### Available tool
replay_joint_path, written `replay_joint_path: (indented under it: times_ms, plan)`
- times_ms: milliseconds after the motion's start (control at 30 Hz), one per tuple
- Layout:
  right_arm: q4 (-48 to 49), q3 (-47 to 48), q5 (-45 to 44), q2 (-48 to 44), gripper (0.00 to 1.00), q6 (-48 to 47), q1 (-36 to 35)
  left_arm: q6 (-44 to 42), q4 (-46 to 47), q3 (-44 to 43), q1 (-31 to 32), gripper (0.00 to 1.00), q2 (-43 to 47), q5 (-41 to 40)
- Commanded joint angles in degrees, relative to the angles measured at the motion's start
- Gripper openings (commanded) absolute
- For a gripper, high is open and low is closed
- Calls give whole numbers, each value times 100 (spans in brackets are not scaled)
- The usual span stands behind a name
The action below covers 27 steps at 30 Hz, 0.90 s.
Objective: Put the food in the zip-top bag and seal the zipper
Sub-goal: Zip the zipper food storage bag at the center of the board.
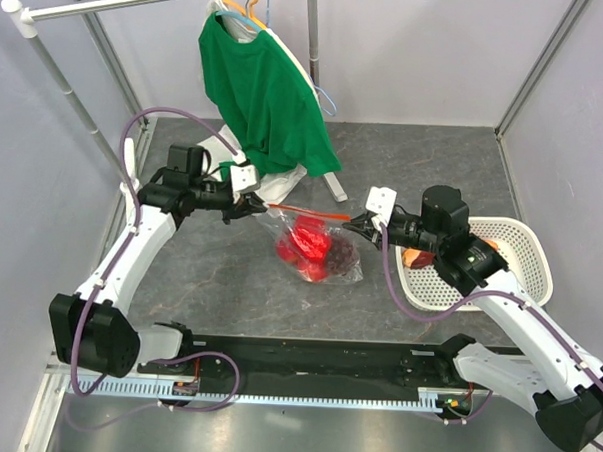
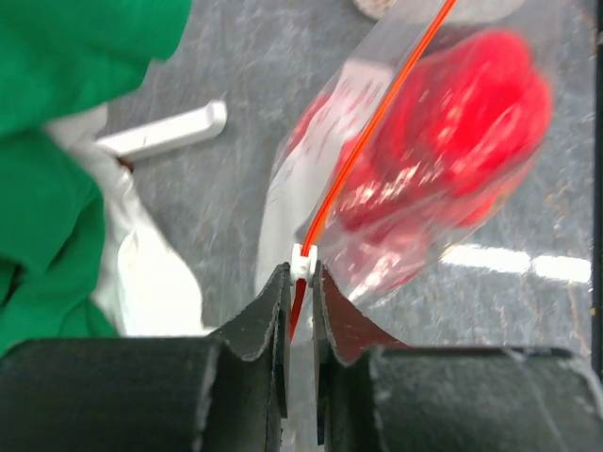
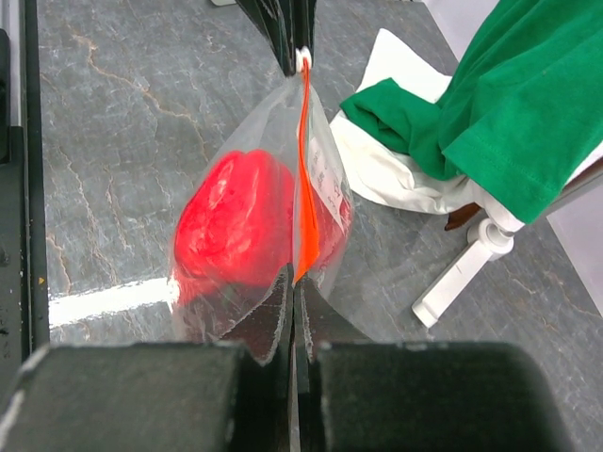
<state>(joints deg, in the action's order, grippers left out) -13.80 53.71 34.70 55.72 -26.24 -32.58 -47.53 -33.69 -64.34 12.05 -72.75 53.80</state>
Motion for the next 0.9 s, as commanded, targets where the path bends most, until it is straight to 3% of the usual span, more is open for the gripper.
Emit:
replay_joint_path:
  times_ms: [0, 267, 533, 600, 633, 733, 867]
  plan:
    - [9, 157, 81, -290, 0, -118, 120, -652, -251, 9, -589, 12, 77, -546]
    - [-79, 166, 81, -352, 0, -110, 208, -942, -515, 70, -1126, 12, 103, -660]
    - [-79, 324, 177, -229, 0, -83, 199, -960, -568, 220, -1135, 14, 244, -573]
    - [-70, 341, 248, -185, 0, -57, 199, -925, -638, 167, -1144, 21, 279, -441]
    - [-79, 376, 309, -141, 0, -48, 199, -899, -682, 141, -1135, 36, 296, -206]
    - [-79, 412, 432, -62, 0, -39, 199, -679, -788, -35, -1048, 59, 411, 95]
    - [-88, 403, 546, -35, 0, -101, 199, -556, -884, -254, -495, 66, 560, -1]
